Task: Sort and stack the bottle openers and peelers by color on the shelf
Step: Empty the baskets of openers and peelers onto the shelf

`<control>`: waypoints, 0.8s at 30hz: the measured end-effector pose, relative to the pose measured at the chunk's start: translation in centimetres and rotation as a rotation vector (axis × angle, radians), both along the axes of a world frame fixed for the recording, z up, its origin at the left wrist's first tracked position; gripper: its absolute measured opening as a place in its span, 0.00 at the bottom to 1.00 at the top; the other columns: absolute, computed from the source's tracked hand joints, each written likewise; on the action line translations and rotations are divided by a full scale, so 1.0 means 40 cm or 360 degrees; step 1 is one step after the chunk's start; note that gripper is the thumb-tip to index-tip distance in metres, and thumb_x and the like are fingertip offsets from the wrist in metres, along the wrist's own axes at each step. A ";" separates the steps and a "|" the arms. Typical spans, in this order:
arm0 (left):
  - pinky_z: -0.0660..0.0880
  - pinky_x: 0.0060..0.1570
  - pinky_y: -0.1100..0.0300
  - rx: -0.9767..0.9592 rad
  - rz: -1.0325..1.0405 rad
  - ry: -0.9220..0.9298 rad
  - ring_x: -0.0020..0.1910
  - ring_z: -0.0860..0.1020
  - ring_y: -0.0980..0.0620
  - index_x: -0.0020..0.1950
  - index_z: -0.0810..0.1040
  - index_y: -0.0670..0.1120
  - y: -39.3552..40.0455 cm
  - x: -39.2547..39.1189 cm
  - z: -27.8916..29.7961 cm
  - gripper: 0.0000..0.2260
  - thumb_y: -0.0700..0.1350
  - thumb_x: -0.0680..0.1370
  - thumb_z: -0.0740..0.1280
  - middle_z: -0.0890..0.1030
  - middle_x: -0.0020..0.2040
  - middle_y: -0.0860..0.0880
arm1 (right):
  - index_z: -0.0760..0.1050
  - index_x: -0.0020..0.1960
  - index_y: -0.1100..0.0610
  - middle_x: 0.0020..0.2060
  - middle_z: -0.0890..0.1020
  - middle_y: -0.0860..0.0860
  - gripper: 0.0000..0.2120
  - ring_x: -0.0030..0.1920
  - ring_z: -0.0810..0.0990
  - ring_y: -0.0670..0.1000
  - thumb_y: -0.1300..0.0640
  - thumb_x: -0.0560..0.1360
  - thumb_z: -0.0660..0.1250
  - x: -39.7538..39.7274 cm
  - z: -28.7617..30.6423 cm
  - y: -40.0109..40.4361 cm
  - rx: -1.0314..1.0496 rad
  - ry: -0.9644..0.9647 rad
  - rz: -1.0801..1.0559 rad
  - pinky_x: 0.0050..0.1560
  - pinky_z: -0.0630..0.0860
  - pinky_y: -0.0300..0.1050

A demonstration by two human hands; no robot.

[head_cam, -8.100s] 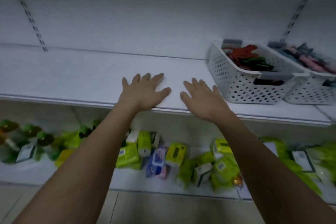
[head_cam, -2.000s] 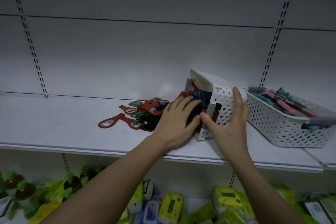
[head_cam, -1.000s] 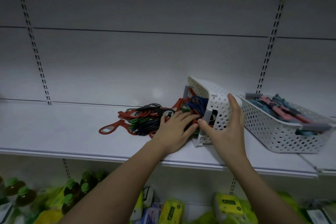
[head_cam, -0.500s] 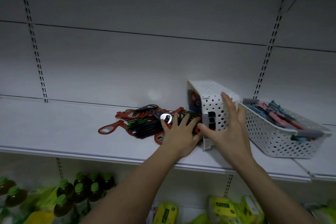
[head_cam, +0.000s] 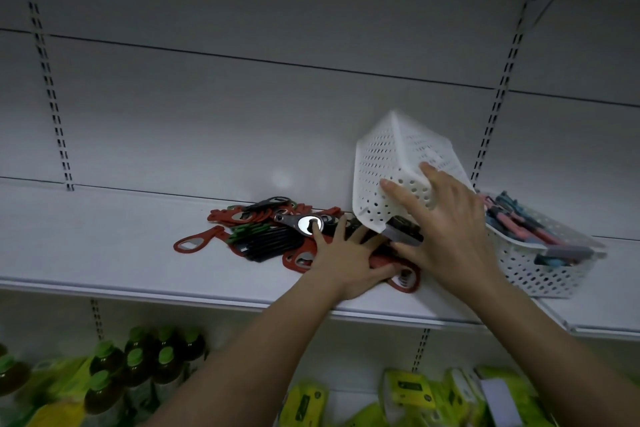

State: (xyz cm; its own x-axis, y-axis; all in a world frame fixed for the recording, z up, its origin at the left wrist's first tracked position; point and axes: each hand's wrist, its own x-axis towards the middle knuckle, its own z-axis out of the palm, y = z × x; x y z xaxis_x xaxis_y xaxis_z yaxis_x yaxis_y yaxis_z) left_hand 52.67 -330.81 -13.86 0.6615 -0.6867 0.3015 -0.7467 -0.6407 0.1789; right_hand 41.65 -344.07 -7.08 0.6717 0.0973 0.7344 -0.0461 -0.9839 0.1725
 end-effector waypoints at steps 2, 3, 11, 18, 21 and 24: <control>0.35 0.68 0.26 -0.0008 -0.0003 -0.0024 0.80 0.40 0.47 0.78 0.49 0.65 0.000 -0.005 0.004 0.32 0.72 0.76 0.51 0.46 0.81 0.56 | 0.62 0.75 0.40 0.73 0.64 0.61 0.37 0.70 0.66 0.65 0.39 0.68 0.68 -0.003 0.008 -0.004 0.0006 0.0017 -0.0017 0.64 0.65 0.66; 0.35 0.68 0.26 -0.0019 -0.0004 -0.0036 0.80 0.40 0.48 0.78 0.50 0.65 0.002 -0.007 0.006 0.31 0.71 0.77 0.52 0.46 0.81 0.56 | 0.62 0.75 0.40 0.73 0.64 0.61 0.37 0.70 0.65 0.65 0.39 0.68 0.67 -0.004 0.008 -0.005 -0.0002 0.0018 -0.0012 0.64 0.65 0.66; 0.38 0.71 0.29 0.0067 0.0005 -0.0019 0.80 0.45 0.49 0.78 0.55 0.62 0.002 -0.005 0.013 0.28 0.69 0.79 0.48 0.52 0.81 0.56 | 0.57 0.76 0.40 0.73 0.60 0.60 0.47 0.72 0.62 0.62 0.45 0.64 0.78 -0.013 0.003 -0.002 0.0469 -0.0274 0.0208 0.64 0.68 0.69; 0.46 0.77 0.44 -0.0423 -0.0034 -0.0098 0.78 0.56 0.49 0.75 0.67 0.51 0.011 -0.027 0.058 0.24 0.60 0.84 0.48 0.66 0.76 0.51 | 0.54 0.74 0.35 0.73 0.58 0.49 0.47 0.71 0.62 0.49 0.52 0.66 0.79 -0.029 0.043 0.010 0.1391 -0.0512 0.0431 0.67 0.63 0.49; 0.68 0.68 0.49 -0.1025 -0.0127 0.0405 0.61 0.75 0.50 0.64 0.79 0.47 -0.005 -0.046 0.124 0.25 0.60 0.84 0.50 0.80 0.62 0.47 | 0.53 0.75 0.36 0.70 0.63 0.46 0.45 0.69 0.66 0.48 0.50 0.68 0.78 -0.020 0.070 0.011 0.1880 -0.0667 0.0525 0.67 0.67 0.50; 0.70 0.68 0.51 -0.1302 -0.0157 0.1346 0.64 0.76 0.49 0.70 0.74 0.49 -0.017 -0.068 0.178 0.33 0.70 0.79 0.49 0.78 0.66 0.48 | 0.54 0.75 0.38 0.70 0.68 0.48 0.43 0.66 0.73 0.49 0.52 0.70 0.77 -0.011 0.092 0.024 0.2498 -0.0781 0.0809 0.65 0.75 0.55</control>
State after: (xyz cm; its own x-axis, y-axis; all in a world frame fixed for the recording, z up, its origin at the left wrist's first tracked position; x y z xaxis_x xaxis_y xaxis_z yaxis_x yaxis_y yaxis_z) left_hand 49.94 -331.49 -6.73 0.8171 -0.5518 0.1670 -0.2336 -0.0521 0.9709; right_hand 41.22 -343.11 -3.42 0.5045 -0.7434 0.4390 0.5491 -0.1161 -0.8277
